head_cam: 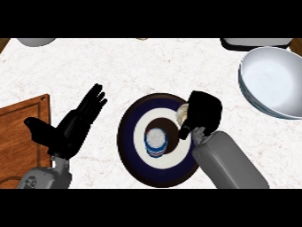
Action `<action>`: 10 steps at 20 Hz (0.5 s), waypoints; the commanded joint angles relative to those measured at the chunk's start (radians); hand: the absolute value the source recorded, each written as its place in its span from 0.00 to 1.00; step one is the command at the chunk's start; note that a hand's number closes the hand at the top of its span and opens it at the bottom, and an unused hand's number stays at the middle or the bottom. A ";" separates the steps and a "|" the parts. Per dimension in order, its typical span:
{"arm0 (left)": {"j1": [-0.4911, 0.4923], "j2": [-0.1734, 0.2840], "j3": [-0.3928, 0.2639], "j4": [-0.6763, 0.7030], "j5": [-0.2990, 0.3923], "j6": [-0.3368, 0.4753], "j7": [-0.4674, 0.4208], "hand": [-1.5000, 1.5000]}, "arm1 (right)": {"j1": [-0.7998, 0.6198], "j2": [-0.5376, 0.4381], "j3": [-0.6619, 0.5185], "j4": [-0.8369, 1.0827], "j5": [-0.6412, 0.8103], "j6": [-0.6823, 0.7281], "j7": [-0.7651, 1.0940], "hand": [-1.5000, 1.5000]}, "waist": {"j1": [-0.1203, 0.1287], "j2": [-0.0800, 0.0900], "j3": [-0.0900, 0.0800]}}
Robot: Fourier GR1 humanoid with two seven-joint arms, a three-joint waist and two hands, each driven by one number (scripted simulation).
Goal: Pick the cupcake from the plate and place it in the bowl
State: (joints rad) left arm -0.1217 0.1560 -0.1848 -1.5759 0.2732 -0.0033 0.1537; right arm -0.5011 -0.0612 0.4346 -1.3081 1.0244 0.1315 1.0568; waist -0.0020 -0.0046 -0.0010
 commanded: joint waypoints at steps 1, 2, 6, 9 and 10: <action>-0.010 0.001 0.015 -0.020 0.003 0.003 0.037 0.50 | 0.009 0.004 0.007 -0.172 0.068 0.086 0.159 1.00 | -0.006 0.000 0.001; -0.020 -0.013 0.016 -0.017 0.016 -0.002 0.043 0.50 | -0.049 -0.005 -0.039 -0.144 0.064 0.083 0.114 1.00 | -0.001 0.002 0.001; -0.022 -0.019 0.031 0.040 0.008 -0.013 -0.022 0.50 | -0.107 0.050 -0.003 -0.330 0.158 0.184 0.244 1.00 | -0.011 -0.002 -0.001; 0.009 -0.013 0.026 0.010 -0.002 -0.005 -0.014 0.50 | -0.134 0.003 -0.037 -0.440 0.200 0.274 0.232 1.00 | -0.014 -0.005 0.000; 0.015 -0.040 -0.022 -0.020 -0.029 0.015 0.005 0.50 | -0.180 0.019 -0.042 -0.429 0.232 0.299 0.256 1.00 | -0.011 -0.007 0.000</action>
State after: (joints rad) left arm -0.1162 0.1338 -0.1839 -1.5715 0.2589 0.0007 0.1525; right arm -0.5970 -0.0483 0.4119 -1.6417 1.1951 0.2389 1.1170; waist -0.0111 -0.0087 -0.0013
